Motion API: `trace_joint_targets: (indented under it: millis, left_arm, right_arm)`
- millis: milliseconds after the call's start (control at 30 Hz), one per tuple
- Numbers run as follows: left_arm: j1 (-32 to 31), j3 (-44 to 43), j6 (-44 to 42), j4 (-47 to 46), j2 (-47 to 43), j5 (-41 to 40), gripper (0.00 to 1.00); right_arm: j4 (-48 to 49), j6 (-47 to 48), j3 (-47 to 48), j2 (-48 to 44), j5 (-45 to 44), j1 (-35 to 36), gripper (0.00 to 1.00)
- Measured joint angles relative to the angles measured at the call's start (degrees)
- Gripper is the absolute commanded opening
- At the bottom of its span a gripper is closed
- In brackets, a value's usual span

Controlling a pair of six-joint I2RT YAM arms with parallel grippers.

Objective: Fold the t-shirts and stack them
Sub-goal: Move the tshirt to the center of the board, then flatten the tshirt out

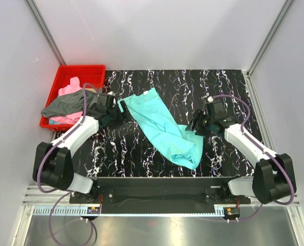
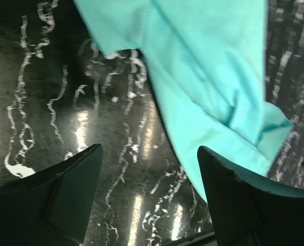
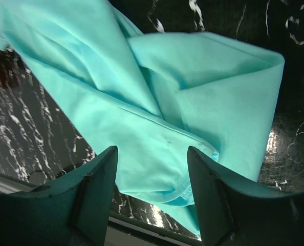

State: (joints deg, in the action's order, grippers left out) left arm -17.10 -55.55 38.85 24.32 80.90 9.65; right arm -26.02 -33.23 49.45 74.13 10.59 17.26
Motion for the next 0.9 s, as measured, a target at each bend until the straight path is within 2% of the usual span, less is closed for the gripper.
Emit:
trace_joint_targets:
  millis: [167,533,700,767,800,833,900]
  left_arm:
    - [1.0,-2.1,0.5,0.0,8.1,-1.6,0.71]
    - [3.4,-7.9,1.9,-3.1,17.5,-6.1,0.67]
    - [3.6,-13.5,1.7,-4.5,22.7,-6.9,0.57]
    - [3.6,-15.3,1.4,-4.6,25.0,-7.0,0.54]
    - [3.5,-15.6,1.2,-4.7,25.6,-7.1,0.47]
    - [3.5,-15.7,1.2,-4.8,26.2,-7.2,0.43]
    - [3.5,-15.7,1.3,-4.4,27.1,-7.4,0.33]
  right_arm:
    - [2.3,-0.5,-5.7,1.9,1.0,0.0,0.65]
    - [3.5,-3.3,-13.4,-3.0,0.9,0.0,0.7]
    - [5.4,-4.3,-14.6,-3.0,-0.2,0.0,0.7]
    - [6.3,-4.6,-14.8,-1.9,-1.2,0.0,0.66]
    - [6.8,-4.7,-14.7,-1.0,-1.6,0.0,0.63]
    - [7.4,-4.8,-14.7,0.0,-2.0,0.0,0.54]
    - [8.2,-5.1,-14.7,1.5,-2.6,0.0,0.45]
